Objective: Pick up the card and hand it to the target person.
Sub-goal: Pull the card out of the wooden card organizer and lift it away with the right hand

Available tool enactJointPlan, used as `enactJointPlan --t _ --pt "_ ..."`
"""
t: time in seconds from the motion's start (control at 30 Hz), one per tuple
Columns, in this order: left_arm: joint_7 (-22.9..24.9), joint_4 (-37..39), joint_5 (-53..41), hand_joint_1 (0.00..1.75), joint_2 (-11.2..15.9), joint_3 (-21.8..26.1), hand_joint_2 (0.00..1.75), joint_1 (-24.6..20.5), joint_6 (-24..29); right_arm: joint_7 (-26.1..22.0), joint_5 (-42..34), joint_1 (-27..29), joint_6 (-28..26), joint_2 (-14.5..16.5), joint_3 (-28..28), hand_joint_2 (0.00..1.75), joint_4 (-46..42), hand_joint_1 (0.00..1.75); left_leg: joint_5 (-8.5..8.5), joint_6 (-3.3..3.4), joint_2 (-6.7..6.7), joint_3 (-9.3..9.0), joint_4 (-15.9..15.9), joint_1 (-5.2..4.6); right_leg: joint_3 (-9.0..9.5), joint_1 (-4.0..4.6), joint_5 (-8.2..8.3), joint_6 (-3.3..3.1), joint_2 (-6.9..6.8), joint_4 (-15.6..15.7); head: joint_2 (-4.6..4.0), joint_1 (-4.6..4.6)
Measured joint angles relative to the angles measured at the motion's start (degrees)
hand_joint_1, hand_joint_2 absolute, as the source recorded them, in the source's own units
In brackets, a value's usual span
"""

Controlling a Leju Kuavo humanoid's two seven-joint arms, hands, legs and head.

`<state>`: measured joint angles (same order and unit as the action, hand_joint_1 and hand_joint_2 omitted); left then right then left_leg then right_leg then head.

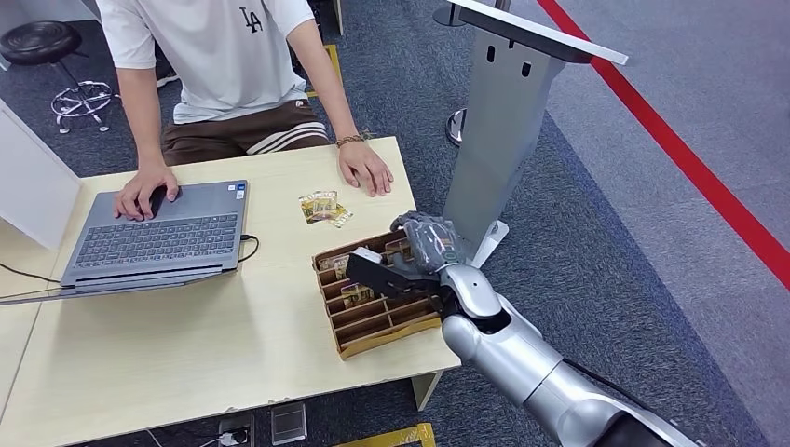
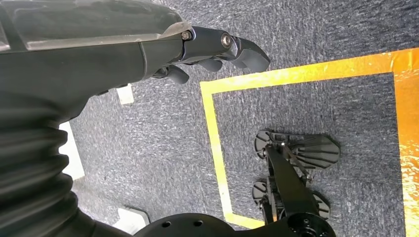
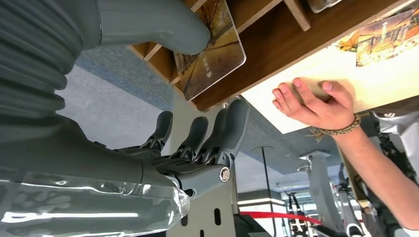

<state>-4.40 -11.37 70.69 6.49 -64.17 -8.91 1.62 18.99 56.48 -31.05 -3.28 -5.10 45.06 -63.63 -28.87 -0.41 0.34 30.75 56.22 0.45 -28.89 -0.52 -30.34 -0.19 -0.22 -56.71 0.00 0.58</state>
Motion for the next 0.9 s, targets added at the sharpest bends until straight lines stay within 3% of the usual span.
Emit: enactJointPlan --t 0.13,0.23,0.5,0.9 --pt "-0.23 0.00 0.25 0.00 0.05 0.00 1.75 0.04 -0.01 1.50 0.58 0.17 -0.39 -0.37 -0.31 1.75 -0.71 0.49 0.00 0.00 0.00 -0.01 0.01 0.00 0.00 0.00 0.00 0.00 0.00 0.00 0.00 -0.01" --pt "-0.48 0.00 0.26 0.00 0.11 0.00 1.75 0.19 -0.03 2.83 1.35 0.72 -0.52 -0.93 -0.84 1.75 -2.29 0.46 0.00 0.00 0.00 -0.01 0.01 0.00 0.00 0.00 0.00 0.00 0.00 0.00 0.00 0.01" --pt "-0.56 0.00 0.27 0.00 0.22 -0.01 1.75 0.37 0.00 4.35 2.80 2.66 1.74 -2.47 -2.30 1.75 -7.04 0.67 0.00 0.00 0.00 -0.02 0.01 0.00 0.00 0.00 0.00 0.00 0.00 0.00 0.00 -0.01" --pt "-0.43 0.00 0.27 0.00 0.25 -0.26 1.75 0.10 0.01 3.62 3.42 3.97 3.56 -2.79 -2.61 1.75 -8.75 0.84 0.00 0.00 0.00 -0.01 0.01 0.00 0.00 0.00 0.00 0.00 0.00 0.00 0.00 0.01"
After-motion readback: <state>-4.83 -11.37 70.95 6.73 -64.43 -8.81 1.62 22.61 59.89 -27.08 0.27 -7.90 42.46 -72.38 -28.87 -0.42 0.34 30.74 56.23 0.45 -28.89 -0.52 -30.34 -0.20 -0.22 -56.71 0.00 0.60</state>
